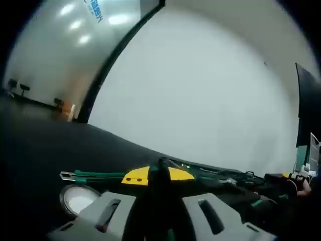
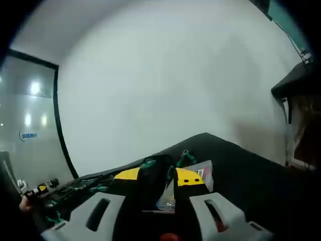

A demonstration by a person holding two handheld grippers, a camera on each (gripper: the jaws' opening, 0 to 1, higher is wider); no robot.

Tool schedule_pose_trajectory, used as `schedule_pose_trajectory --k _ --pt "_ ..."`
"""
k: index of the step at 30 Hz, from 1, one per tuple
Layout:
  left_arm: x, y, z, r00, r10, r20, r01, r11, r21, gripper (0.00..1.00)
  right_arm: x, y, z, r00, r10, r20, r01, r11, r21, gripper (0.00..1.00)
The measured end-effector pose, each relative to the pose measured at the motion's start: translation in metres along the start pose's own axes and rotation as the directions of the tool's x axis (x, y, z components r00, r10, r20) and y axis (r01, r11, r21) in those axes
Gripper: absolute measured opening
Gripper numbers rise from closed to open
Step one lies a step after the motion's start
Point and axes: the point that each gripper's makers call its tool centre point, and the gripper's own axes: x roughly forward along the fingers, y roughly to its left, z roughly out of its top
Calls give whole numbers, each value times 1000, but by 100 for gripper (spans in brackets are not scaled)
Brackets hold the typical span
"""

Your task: Pick up the tools and put them into their designated positions in the toolbox.

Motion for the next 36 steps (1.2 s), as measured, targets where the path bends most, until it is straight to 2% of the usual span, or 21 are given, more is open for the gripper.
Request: schedule_pose_trajectory --k 20,36 --pt "-1 0 2 1000 -3 14 3 999 -36 14 -3 3 0 1000 3 2 -3 1000 2 23" --pt "-3 -3 2 1000 -8 15 8 1000 -16 14 0 1 -1 1000 6 0 -6 1000 1 23"
